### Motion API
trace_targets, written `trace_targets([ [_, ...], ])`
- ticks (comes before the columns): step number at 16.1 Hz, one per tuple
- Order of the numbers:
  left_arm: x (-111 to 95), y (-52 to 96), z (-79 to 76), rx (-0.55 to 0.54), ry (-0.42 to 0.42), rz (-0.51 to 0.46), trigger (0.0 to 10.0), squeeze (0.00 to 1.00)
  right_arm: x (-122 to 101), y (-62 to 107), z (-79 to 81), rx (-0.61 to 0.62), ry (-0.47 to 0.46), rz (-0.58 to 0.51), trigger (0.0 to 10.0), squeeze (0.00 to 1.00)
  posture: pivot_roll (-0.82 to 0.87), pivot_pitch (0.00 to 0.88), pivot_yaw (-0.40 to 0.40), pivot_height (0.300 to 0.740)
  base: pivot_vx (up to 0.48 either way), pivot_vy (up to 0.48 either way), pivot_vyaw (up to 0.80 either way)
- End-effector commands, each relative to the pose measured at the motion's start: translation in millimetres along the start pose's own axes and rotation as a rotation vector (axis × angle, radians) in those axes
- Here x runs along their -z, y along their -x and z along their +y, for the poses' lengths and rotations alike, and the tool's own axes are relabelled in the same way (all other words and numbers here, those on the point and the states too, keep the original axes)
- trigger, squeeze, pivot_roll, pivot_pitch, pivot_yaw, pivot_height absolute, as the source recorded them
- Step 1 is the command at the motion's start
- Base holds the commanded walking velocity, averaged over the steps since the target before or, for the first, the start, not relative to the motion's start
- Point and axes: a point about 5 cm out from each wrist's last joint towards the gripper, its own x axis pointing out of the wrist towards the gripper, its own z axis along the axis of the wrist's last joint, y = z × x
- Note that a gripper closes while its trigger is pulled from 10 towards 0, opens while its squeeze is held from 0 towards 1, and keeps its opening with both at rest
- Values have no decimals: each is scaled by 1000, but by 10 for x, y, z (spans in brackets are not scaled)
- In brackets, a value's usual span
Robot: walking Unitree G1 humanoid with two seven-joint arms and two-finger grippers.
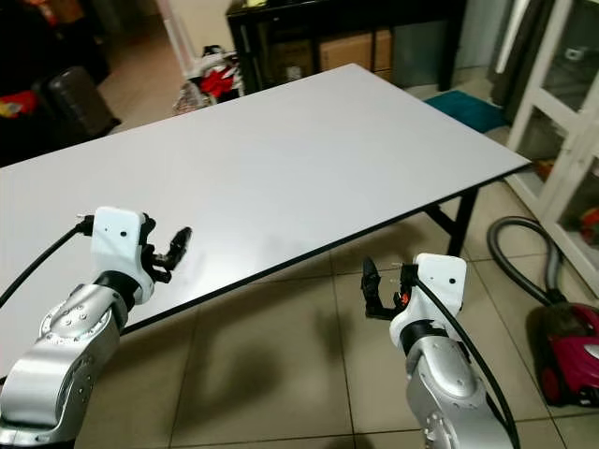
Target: Setting the table
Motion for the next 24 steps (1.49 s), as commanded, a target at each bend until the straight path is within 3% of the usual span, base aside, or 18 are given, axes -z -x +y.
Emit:
trace_targets([
  [1, 20, 43, 75, -38, 2, 1, 10000, 1000, -87, 23, 78, -53, 3, -48, 10000, 1000, -214, 0, 152, 740, 0, 0, 0],
  [3, 38, 99, 96, -81, 24, -16, 10000, 1000, -213, 5, 199, -141, 24, -110, 10000, 1000, -192, 0, 120, 740, 0, 0, 800],
  [6, 62, 204, 149, -138, -60, -11, 10000, 1000, -346, -77, 270, -196, 85, -166, 10000, 1000, -152, 0, 79, 740, 0, 0, 800],
  [8, -6, 225, 147, -123, -115, -35, 10000, 1000, -398, -122, 279, -202, 66, -202, 10000, 1000, -133, 0, 75, 740, 0, 0, 800],
  [9, -37, 209, 163, -135, -130, -42, 10000, 333, -405, -143, 273, -187, 61, -211, 10000, 1000, -134, 0, 85, 740, 0, 0, 800],
  [10, -67, 192, 173, -152, -134, -62, 10000, 0, -393, -161, 262, -171, 63, -205, 10000, 1000, -141, 0, 101, 740, 0, 0, 800],
  [11, -63, 160, 169, -192, -161, -55, 10000, 0, -359, -164, 241, -159, 58, -189, 10000, 1000, -145, 0, 108, 740, 0, 0, 800],
  [12, -55, 129, 137, -196, -139, -58, 10000, 0, -276, -158, 177, -113, 34, -132, 10000, 1000, -158, 0, 120, 740, 0, 0, 800],
  [13, -58, 100, 97, -151, -121, -65, 10000, 0, -185, -151, 121, -82, 3, -78, 10000, 1000, -166, 0, 127, 740, 0, 0, 800],
  [15, -72, 71, 63, -99, -38, -51, 10000, 0, -146, -146, 114, -89, -24, -56, 10000, 1000, -178, 0, 138, 740, 0, 0, 800],
  [17, -67, 32, 62, -86, -62, -50, 10000, 0, -145, -141, 113, -104, -29, -58, 10000, 1000, -181, 0, 144, 740, 0, 0, 800],
  [22, -89, 44, 33, -100, -61, -61, 10000, 0, -212, -172, 221, -182, 0, -51, 10000, 1000, -159, 0, 118, 740, 0, -192, 619],
  [24, -55, 93, 83, -133, 7, -24, 10000, 0, -221, -207, 285, -228, -7, -47, 10000, 1000, -137, 0, 98, 740, 0, -240, 800],
])
